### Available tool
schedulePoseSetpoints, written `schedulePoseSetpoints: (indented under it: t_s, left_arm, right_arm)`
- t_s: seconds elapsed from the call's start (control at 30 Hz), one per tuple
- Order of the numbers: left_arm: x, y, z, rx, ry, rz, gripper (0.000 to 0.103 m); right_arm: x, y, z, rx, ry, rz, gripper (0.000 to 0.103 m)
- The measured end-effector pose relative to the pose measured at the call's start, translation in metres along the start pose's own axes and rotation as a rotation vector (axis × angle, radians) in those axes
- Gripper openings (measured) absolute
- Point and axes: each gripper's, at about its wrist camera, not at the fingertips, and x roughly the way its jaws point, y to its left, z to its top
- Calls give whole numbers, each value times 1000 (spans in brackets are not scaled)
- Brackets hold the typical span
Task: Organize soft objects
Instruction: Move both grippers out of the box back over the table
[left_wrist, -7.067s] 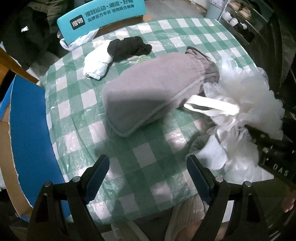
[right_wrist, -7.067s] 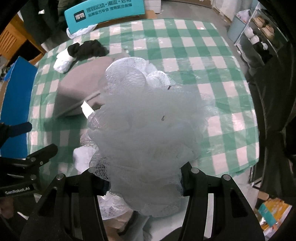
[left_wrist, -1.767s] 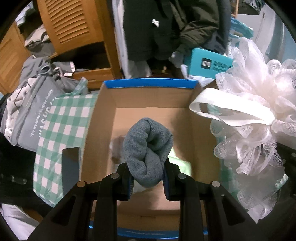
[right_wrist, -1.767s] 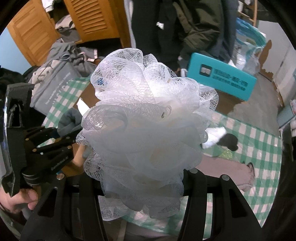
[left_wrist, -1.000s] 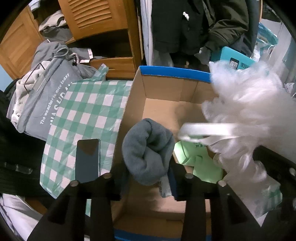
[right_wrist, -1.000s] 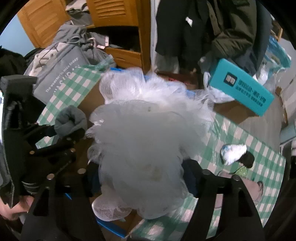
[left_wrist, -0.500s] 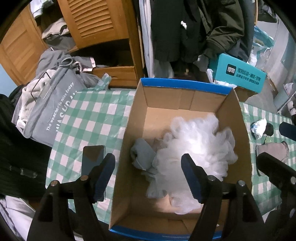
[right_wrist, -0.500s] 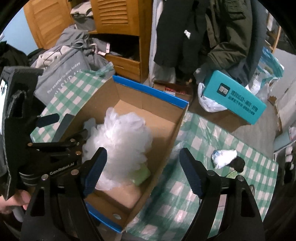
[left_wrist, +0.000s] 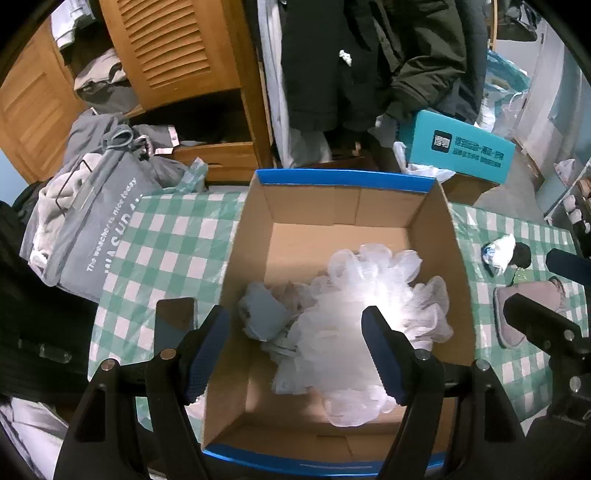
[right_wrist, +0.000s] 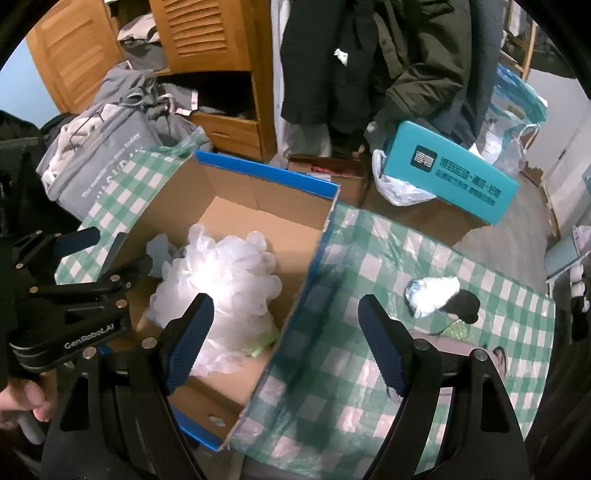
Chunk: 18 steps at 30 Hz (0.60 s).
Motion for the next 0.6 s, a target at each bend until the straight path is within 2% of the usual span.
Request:
schedulePoseSetpoints:
  t_s: [0.23,0.6]
  left_arm:
    - [2,-15,2,10,11,-22,75]
    - [0,-57,7,78,11,-47,76]
  right_arm:
    - [-3,-20,-8,42,2,-10,80]
    - [-2,-67,-31,135,30,-49,80]
